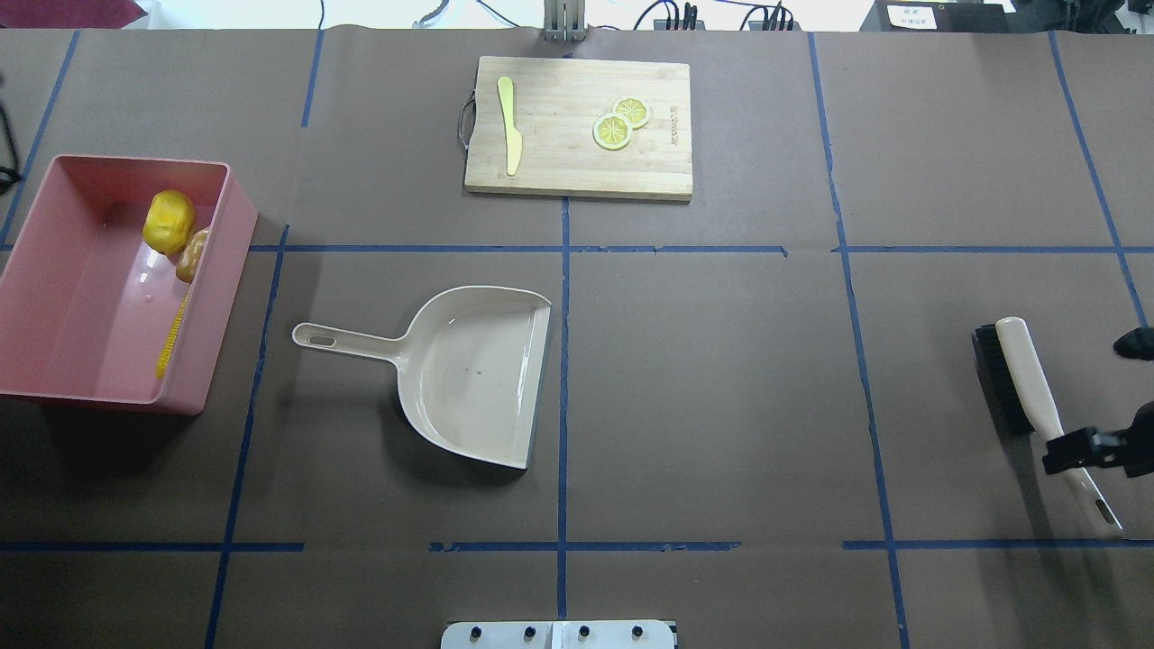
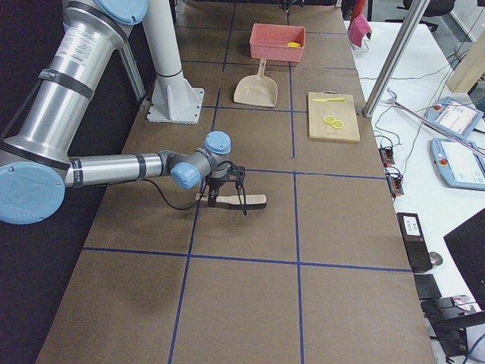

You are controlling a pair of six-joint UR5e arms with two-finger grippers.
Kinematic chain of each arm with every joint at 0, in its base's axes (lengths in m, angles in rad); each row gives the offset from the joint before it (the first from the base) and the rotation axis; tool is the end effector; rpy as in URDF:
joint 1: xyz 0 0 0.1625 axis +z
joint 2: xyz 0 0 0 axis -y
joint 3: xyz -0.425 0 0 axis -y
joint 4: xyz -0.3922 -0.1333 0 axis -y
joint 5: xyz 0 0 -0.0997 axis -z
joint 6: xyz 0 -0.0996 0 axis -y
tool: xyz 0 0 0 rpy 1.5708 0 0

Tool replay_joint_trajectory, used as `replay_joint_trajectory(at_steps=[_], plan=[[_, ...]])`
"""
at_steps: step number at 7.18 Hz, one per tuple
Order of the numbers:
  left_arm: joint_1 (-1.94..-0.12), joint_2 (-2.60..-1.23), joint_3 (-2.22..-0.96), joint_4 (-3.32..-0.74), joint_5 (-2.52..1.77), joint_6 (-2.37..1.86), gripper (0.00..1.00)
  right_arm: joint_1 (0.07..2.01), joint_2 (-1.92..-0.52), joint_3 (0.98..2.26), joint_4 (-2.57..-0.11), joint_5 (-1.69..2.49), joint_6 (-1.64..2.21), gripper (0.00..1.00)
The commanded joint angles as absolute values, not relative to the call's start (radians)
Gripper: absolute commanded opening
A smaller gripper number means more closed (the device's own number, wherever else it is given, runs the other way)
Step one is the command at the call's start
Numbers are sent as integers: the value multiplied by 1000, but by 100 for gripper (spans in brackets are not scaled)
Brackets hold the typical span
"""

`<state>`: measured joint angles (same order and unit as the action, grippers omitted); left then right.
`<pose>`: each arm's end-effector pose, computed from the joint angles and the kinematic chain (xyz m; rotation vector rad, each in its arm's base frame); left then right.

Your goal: Sweep and dump trash into bin

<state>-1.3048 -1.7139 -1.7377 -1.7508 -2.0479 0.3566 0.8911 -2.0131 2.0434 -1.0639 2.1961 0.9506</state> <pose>0.0637 -0.5669 0.4947 0.5124 0.4550 0.7155 -0.1535 -0.3093 0.5531 -0.0877 -0.7956 0.0884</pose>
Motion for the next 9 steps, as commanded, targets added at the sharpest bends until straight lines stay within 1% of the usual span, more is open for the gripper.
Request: replay_joint_trajectory(at_steps=[1,2,3,4,5,6,7,9], plan=[[-1455,-1658,-1618,-1743,-2139,275,100,1153,-2019,2059,-1075,2307,934,100],[-1520,-1666,-1545,-1671,-2239,243,100,1202,-2032,2042,-1078,2310,889,100],[-1541,-1684,-1540,-1538,-2267,176,100,1260,-2025,2002,-1101,2312,780,100],[-1578,-1709,-1539,-1457,-2275,143,100,1332,-2010,1990,-1196,2313,606,100],[-1589,-1748,-1539,-1302,-2369,134,100,1397,-1962,1994,-1333,2313,468,100],[-1591,-1753,-1540,-1228,-2446,132,100,1414,-1926,1985,-1414,2309,380,100],[-1591,-1732,-1543,-1229,-2457,130,100,1416,-1896,1952,-1433,2303,329,100],[-1591,-1721,-1577,-1236,-2450,120,100,1416,-1890,1939,-1430,2309,328,100]])
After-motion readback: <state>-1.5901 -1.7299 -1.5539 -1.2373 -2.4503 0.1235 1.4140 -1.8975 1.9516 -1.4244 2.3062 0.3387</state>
